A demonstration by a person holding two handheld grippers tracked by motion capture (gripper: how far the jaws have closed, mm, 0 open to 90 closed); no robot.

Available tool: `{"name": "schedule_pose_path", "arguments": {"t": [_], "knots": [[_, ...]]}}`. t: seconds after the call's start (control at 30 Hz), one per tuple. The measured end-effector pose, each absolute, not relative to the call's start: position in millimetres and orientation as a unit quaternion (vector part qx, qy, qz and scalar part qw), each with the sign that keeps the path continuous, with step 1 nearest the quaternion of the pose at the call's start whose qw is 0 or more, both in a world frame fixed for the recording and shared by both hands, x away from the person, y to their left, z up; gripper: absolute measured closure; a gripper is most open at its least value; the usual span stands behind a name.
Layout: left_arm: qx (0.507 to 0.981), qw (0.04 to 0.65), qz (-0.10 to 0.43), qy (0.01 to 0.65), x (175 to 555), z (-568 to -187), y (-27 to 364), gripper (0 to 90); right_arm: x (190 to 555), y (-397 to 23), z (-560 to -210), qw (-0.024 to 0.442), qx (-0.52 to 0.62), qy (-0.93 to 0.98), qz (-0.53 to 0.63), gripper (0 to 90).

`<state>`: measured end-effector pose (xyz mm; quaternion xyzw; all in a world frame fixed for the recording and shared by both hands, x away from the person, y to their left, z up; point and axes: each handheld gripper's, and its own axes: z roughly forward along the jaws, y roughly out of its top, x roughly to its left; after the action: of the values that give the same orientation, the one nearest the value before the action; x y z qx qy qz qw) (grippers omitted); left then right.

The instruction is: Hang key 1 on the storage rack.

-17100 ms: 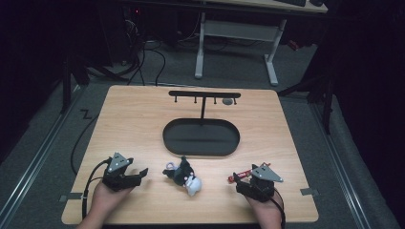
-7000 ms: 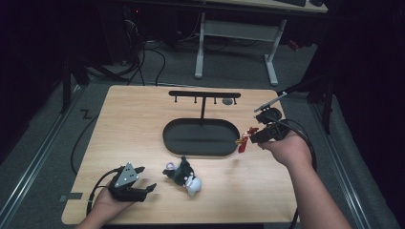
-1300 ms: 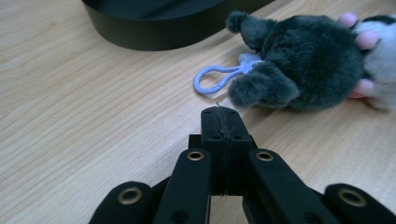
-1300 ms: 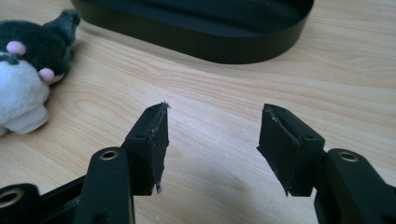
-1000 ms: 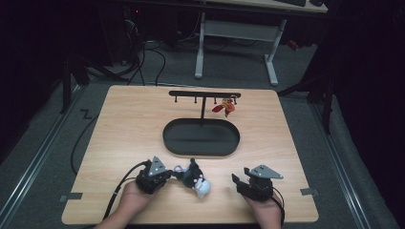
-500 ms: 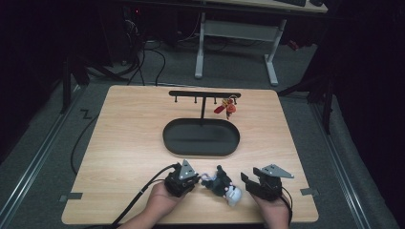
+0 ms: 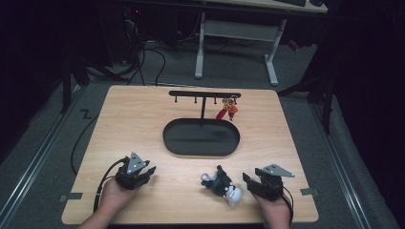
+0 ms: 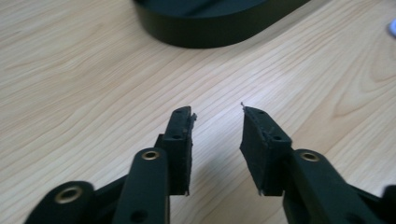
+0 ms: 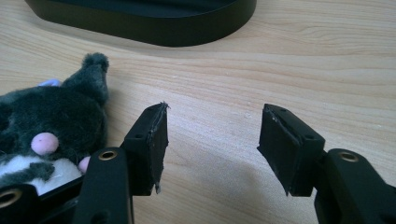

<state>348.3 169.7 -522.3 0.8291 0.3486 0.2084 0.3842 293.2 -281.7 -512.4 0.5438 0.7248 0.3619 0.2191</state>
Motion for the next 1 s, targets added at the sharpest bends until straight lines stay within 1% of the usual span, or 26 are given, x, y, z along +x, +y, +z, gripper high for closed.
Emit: {"name": "schedule_pose_path", "arguments": {"t": [0.07, 0.1, 0.13, 0.17, 0.27, 0.47, 0.77, 1.0], "knots": [[0.824, 0.389, 0.21, 0.353, 348.0, -523.7, 176.3, 56.6, 293.2, -281.6, -512.7, 0.221, 0.545, 0.725, 0.359, 42.1], [0.824, 0.389, 0.216, 0.35, 347.8, -522.0, 178.2, 50.8, 293.2, -282.0, -512.9, 0.222, 0.547, 0.724, 0.357, 42.0], [0.825, 0.389, 0.223, 0.344, 347.3, -518.7, 181.0, 47.1, 293.5, -282.4, -513.1, 0.224, 0.548, 0.723, 0.357, 41.9], [0.822, 0.392, 0.227, 0.344, 346.8, -517.4, 183.3, 45.7, 293.7, -282.2, -513.2, 0.223, 0.551, 0.721, 0.356, 41.9], [0.813, 0.406, 0.214, 0.359, 347.8, -518.5, 194.0, 44.2, 294.9, -280.7, -514.2, 0.224, 0.554, 0.722, 0.349, 41.7], [0.807, 0.408, 0.213, 0.37, 353.6, -524.1, 196.9, 40.8, 298.9, -275.9, -515.5, 0.211, 0.557, 0.727, 0.342, 40.6], [0.816, 0.408, 0.207, 0.352, 357.0, -528.0, 193.0, 40.8, 301.2, -267.7, -510.9, 0.183, 0.56, 0.754, 0.289, 40.1], [0.816, 0.42, 0.208, 0.339, 354.1, -521.6, 188.9, 40.7, 305.4, -264.7, -494.7, 0.169, 0.554, 0.785, 0.219, 39.6]]}}
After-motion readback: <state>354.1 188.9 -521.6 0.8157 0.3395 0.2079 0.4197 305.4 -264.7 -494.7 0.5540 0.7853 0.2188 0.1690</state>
